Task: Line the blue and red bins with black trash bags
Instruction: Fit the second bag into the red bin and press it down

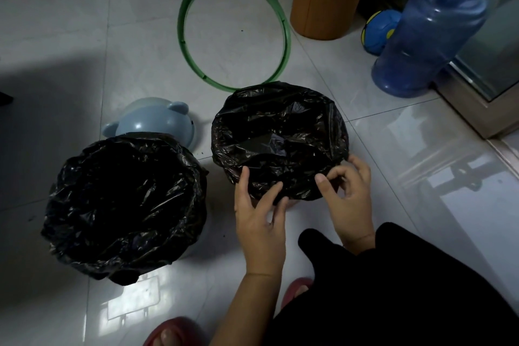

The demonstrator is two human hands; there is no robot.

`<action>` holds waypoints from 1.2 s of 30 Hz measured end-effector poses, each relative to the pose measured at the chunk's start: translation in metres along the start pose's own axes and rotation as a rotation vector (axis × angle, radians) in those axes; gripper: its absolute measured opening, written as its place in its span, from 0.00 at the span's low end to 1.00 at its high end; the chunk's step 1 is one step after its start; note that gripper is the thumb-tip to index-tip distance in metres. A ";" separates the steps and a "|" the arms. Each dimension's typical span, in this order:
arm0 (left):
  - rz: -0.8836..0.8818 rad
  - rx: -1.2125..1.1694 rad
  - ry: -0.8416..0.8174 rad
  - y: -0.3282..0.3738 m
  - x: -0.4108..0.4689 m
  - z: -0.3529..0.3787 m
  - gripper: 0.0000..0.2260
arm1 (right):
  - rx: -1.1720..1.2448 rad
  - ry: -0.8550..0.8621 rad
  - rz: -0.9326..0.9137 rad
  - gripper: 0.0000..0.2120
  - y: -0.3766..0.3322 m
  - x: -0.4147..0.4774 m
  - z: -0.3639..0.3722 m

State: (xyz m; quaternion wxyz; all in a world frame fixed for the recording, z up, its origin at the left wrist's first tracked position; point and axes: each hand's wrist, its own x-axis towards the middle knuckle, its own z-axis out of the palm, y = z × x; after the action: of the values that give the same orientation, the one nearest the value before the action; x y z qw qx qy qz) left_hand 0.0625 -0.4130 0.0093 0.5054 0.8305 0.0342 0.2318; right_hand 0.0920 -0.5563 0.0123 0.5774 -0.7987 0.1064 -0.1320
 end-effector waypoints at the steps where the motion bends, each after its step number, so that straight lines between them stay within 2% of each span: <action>1: 0.001 0.018 0.028 0.000 0.001 0.001 0.10 | 0.008 0.004 0.003 0.08 0.000 0.000 0.000; 6: -0.032 -0.031 0.103 -0.001 -0.002 0.003 0.06 | 0.078 0.013 0.063 0.11 -0.002 0.000 0.001; 9: -0.038 0.036 0.086 -0.005 -0.012 0.003 0.04 | 0.178 -0.046 0.160 0.11 -0.002 -0.004 0.003; 16: -0.062 0.243 0.067 -0.010 -0.019 0.004 0.04 | 0.218 -0.108 0.215 0.08 0.001 -0.005 0.001; 19: -0.087 0.225 0.022 -0.009 -0.018 0.003 0.04 | 0.253 -0.128 0.232 0.08 0.003 -0.005 -0.001; 20: -0.152 0.163 -0.003 -0.007 -0.017 0.002 0.05 | 0.256 -0.135 0.230 0.09 0.002 -0.005 -0.002; 22: -0.404 -0.041 -0.011 0.000 -0.015 0.002 0.09 | 0.247 -0.140 0.238 0.14 0.002 -0.004 -0.003; 25: -0.946 -0.579 -0.020 0.012 -0.004 0.006 0.22 | 0.250 -0.114 0.298 0.20 0.005 -0.001 -0.001; 27: -1.145 -0.873 -0.147 0.016 0.001 0.008 0.31 | 0.291 -0.085 0.364 0.25 0.008 0.002 0.001; 30: -1.236 -1.013 -0.226 0.014 0.007 0.009 0.30 | 0.362 -0.111 0.467 0.36 0.011 0.006 0.001; 32: -1.233 -1.042 -0.203 0.012 0.007 0.011 0.28 | 0.405 -0.165 0.536 0.33 0.013 0.008 0.000; 36: -1.218 -1.102 -0.140 -0.001 0.003 0.012 0.22 | 0.596 -0.186 0.618 0.18 0.021 0.007 0.000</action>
State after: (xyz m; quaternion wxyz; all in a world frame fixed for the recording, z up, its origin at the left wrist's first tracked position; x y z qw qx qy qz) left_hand 0.0703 -0.4211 0.0051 0.8786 0.3119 0.3283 -0.1514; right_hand 0.0982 -0.5653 -0.0074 0.8020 -0.5364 0.2451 0.0946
